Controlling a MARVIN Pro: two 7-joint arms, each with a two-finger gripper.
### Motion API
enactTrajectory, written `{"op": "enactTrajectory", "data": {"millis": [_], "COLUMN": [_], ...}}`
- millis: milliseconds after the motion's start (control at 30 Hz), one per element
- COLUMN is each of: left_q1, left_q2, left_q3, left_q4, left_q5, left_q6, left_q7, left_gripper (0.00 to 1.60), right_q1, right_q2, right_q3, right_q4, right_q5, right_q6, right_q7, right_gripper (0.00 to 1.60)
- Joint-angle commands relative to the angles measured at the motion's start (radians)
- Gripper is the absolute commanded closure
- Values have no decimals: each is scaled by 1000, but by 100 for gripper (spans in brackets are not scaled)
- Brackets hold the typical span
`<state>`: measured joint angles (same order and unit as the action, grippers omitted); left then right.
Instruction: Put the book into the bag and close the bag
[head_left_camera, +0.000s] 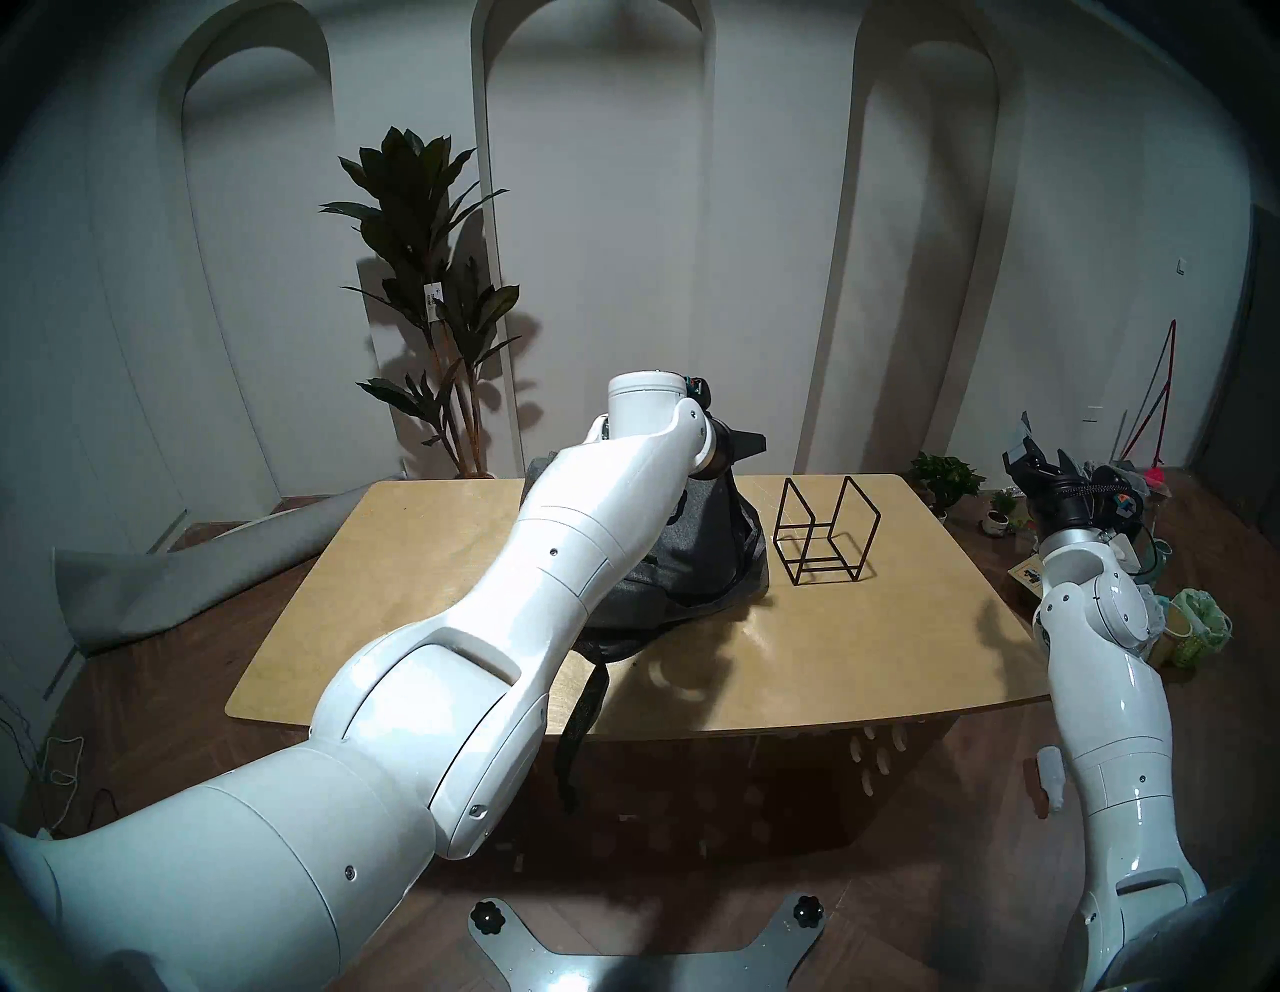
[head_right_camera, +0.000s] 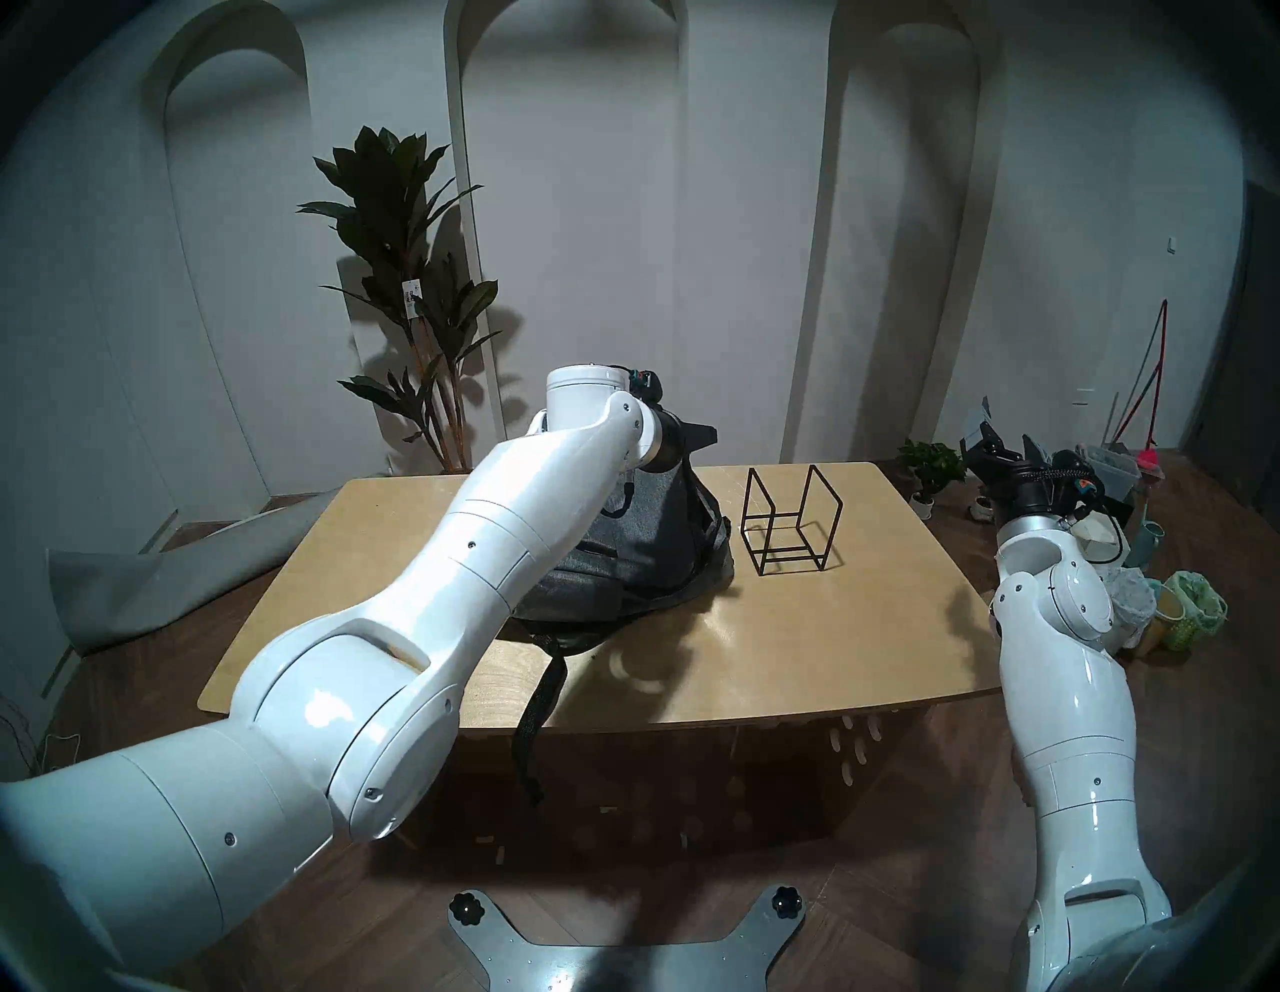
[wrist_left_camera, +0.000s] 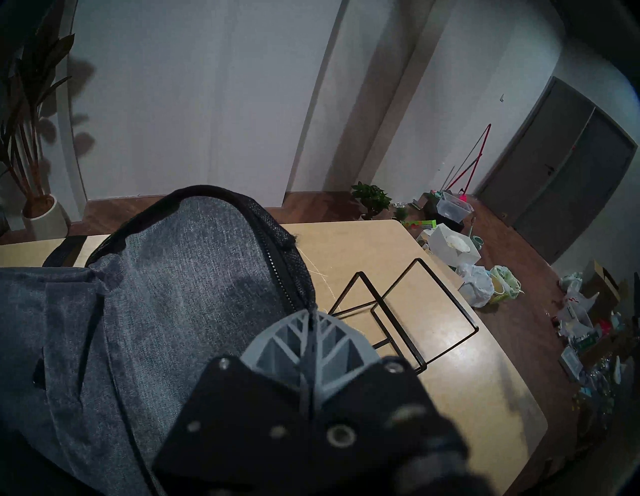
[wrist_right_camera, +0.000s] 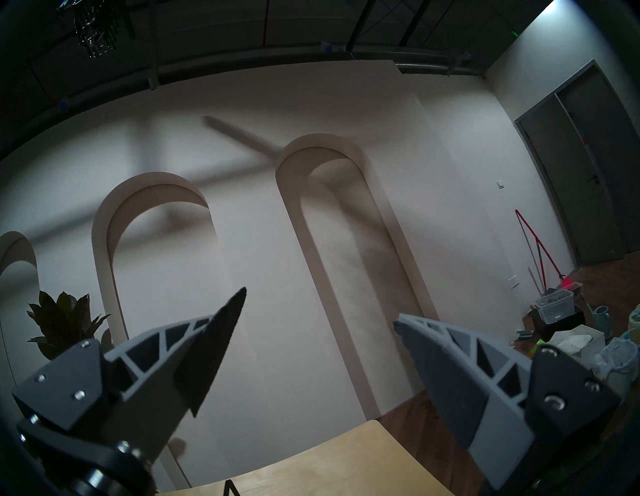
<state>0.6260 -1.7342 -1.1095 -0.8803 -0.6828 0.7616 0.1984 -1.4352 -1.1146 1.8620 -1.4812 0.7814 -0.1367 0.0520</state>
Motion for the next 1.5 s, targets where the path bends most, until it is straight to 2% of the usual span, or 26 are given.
{"op": "enactTrajectory", "data": {"millis": [0, 167, 200, 233, 267, 333, 500, 533, 567, 600, 667, 1067, 1233, 1333, 1467], "left_q1": [-118, -150, -172, -166, -166, -182, -204, -209, -211, -215, -225, -294, -329, -352, -363], "left_q2": [-63, -93, -105, -110, -110, -121, -147, -152, -156, -160, -167, -188, -188, -165, -90], "left_q3": [17, 34, 41, 40, 40, 48, 64, 66, 68, 70, 75, 94, 85, 75, 84], "left_q4": [86, 148, 179, 181, 181, 211, 268, 280, 287, 296, 316, 402, 389, 362, 304], "left_q5": [18, 31, 34, 38, 38, 42, 51, 53, 55, 56, 60, 78, 81, 83, 110], "left_q6": [-35, -50, -53, -60, -60, -65, -78, -81, -83, -86, -92, -128, -147, -171, -195], "left_q7": [-24, -32, -35, -36, -36, -38, -42, -43, -44, -45, -50, -87, -106, -133, -150], "left_gripper": [160, 160, 152, 135, 135, 160, 160, 131, 122, 78, 0, 0, 0, 0, 0], "right_q1": [-26, -43, -50, -53, -53, -59, -75, -78, -82, -85, -93, -126, -127, -130, -122], "right_q2": [13, 15, 15, 15, 15, 17, 19, 19, 20, 21, 21, 21, 18, 17, 14], "right_q3": [39, 60, 70, 73, 73, 83, 105, 110, 115, 119, 129, 165, 160, 149, 118], "right_q4": [-18, -19, -21, -21, -21, -23, -26, -26, -26, -26, -27, -39, -55, -71, -92], "right_q5": [0, 1, 1, 1, 1, 1, 0, 0, -1, -1, -1, 0, 5, 8, 9], "right_q6": [-15, -18, -20, -20, -20, -22, -26, -26, -27, -28, -29, -34, -31, -27, -18], "right_q7": [-4, -15, -20, -22, -22, -26, -37, -39, -41, -42, -47, -59, -47, -33, -12], "right_gripper": [0, 0, 0, 0, 0, 0, 0, 0, 0, 0, 0, 0, 0, 0, 0]}}
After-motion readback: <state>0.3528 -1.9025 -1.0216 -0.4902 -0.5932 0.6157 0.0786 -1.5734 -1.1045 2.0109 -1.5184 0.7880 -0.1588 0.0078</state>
